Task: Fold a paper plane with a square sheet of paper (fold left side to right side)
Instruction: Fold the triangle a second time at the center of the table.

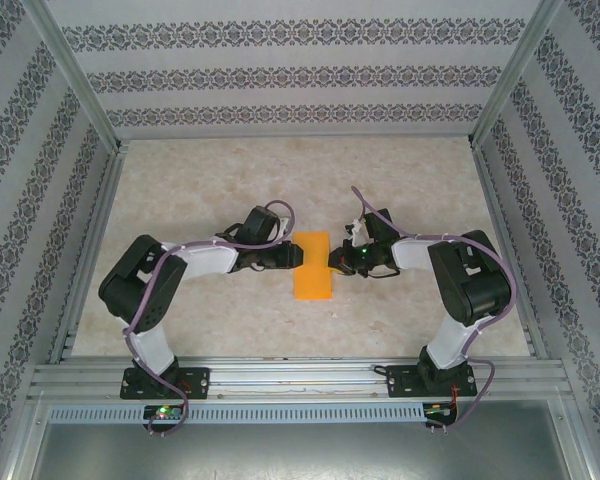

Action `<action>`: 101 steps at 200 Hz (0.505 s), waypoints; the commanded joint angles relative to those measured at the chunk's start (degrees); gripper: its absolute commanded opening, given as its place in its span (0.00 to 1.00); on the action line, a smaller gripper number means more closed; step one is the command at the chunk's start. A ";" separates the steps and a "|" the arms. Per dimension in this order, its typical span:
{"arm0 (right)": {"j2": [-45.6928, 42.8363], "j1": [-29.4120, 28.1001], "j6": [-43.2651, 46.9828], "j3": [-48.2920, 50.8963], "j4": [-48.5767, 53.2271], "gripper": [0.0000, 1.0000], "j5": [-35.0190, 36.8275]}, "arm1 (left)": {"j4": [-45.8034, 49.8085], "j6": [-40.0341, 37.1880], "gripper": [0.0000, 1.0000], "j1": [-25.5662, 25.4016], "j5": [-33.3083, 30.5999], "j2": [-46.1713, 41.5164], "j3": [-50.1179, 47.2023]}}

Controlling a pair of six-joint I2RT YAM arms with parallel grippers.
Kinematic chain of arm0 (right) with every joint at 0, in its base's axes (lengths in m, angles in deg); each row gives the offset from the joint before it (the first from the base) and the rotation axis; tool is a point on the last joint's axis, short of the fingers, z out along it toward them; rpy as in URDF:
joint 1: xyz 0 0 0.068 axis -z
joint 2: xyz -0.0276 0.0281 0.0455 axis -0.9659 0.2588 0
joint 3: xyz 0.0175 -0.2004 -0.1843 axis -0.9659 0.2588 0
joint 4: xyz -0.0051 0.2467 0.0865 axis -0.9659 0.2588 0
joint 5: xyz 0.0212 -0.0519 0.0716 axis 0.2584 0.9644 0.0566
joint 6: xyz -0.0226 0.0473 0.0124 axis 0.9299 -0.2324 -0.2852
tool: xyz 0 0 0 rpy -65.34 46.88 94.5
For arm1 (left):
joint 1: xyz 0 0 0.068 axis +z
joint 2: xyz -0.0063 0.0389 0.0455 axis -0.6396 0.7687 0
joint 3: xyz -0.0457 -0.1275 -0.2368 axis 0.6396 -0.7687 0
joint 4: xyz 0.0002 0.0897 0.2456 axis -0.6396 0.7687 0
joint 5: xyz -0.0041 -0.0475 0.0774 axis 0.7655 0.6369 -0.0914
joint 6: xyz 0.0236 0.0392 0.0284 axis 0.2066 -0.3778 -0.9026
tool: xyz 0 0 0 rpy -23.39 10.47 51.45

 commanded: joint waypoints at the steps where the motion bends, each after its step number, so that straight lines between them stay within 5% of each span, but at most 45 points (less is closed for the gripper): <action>1: -1.96 0.35 0.22 -1.68 2.74 0.00 -1.98 | 1.19 -5.69 0.35 -1.37 -2.11 -6.05 -1.64; 50: -3.04 0.97 -0.15 -3.29 6.33 0.00 -2.19 | 9.30 -18.72 0.58 -12.48 -11.09 -14.09 -2.82; 101: -3.13 0.97 -1.16 -3.82 6.87 0.00 -2.00 | 14.76 -23.87 0.69 -25.85 -24.95 -7.66 3.93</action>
